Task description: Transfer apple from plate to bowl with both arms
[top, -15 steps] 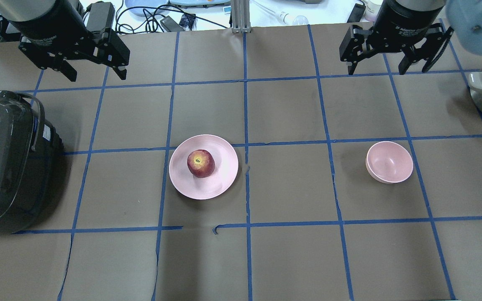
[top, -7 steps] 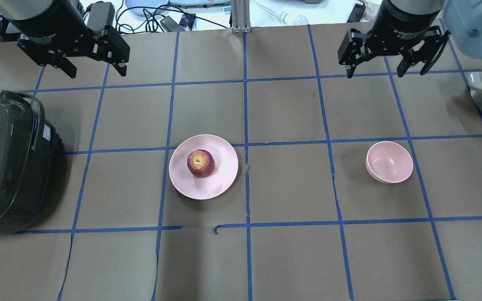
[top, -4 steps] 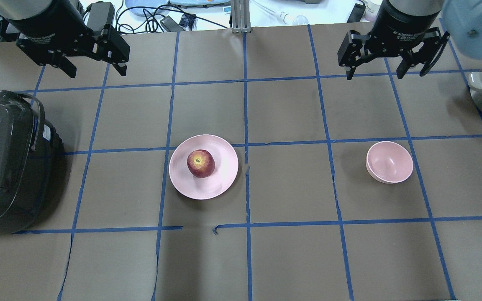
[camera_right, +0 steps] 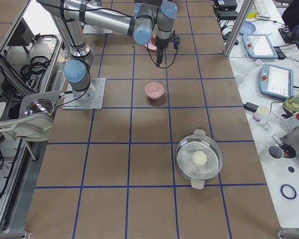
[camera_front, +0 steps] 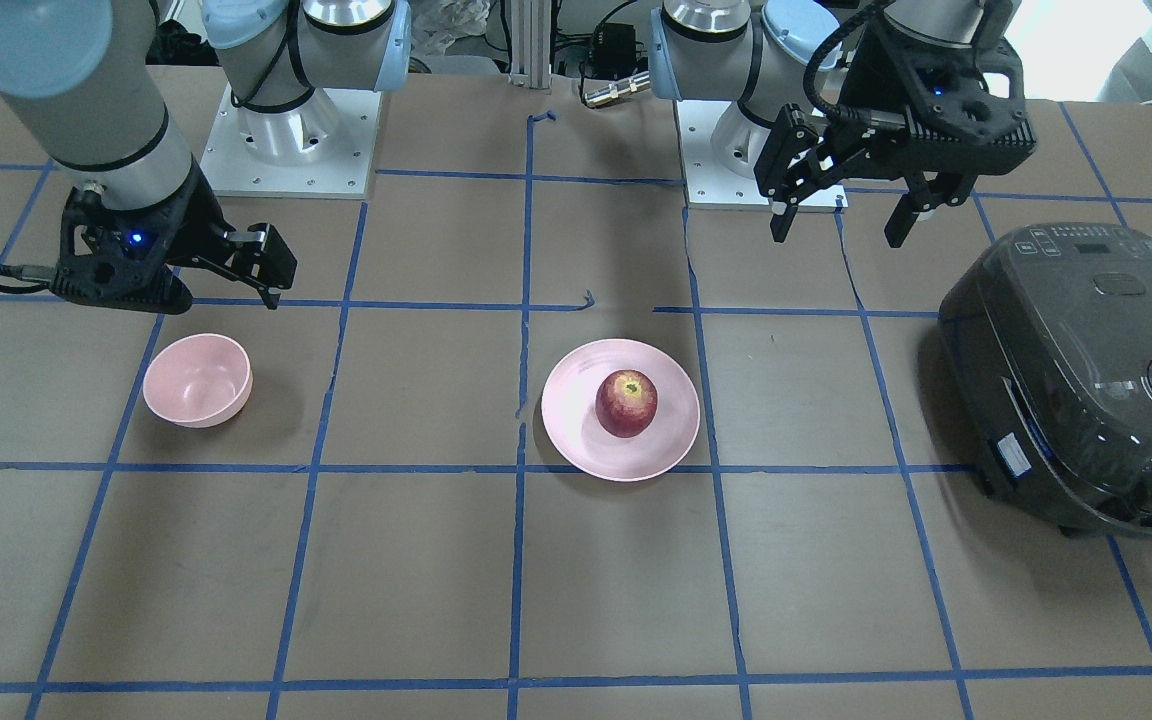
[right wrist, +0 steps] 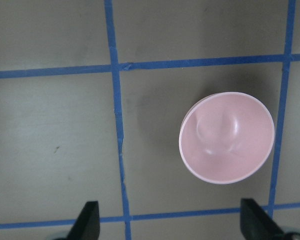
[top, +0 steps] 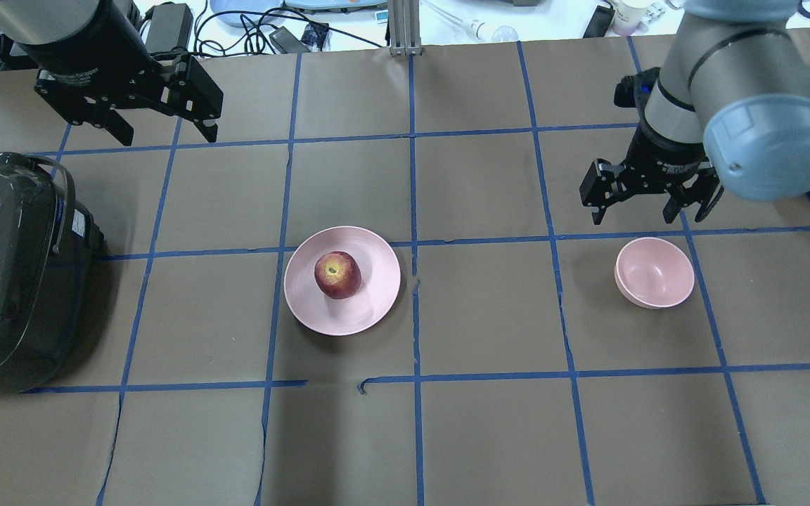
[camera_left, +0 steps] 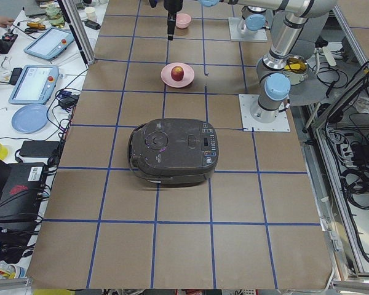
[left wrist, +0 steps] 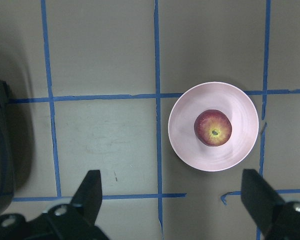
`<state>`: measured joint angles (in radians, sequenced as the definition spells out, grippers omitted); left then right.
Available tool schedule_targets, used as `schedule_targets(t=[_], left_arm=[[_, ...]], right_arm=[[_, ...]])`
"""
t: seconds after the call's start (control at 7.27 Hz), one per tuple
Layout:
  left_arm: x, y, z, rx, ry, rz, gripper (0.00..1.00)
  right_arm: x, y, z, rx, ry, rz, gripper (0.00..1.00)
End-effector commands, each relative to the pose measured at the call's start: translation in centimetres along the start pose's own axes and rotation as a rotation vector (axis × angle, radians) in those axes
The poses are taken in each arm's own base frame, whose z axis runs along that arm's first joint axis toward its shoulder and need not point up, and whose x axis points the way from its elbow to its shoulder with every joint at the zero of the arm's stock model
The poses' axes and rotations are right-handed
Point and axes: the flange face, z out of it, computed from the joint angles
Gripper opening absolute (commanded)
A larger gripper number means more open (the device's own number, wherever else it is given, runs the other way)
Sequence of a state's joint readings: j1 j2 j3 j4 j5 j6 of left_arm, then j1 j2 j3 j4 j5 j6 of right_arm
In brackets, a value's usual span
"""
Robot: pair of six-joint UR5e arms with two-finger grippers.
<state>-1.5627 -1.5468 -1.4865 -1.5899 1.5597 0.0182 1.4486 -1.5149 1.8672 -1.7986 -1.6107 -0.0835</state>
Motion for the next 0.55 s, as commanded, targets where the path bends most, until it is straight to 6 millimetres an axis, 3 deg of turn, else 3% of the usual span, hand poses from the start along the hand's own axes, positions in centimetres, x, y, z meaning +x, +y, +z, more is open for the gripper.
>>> schedule_targets(t=[0.0, 0.14, 0.28, 0.41], left_arm=[[0.0, -0.1, 0.3, -0.008, 0.003, -0.001, 1.0], [0.0, -0.7, 1.8, -0.029, 0.0, -0.004, 1.0], [0.5, -0.8, 3.4, -0.045, 0.002, -0.029, 1.0], [1.7, -0.9, 5.1, -0.027, 0.005, -0.064, 1.0]], right_arm=[[1.5, 1.8, 9.8, 0.061, 0.001, -0.027, 0.99], [1.6, 2.3, 12.4, 0.069, 0.003, -0.051, 0.95], [1.6, 2.3, 12.6, 0.061, 0.004, -0.058, 0.77], [1.6, 2.3, 12.7, 0.061, 0.005, -0.061, 0.41]])
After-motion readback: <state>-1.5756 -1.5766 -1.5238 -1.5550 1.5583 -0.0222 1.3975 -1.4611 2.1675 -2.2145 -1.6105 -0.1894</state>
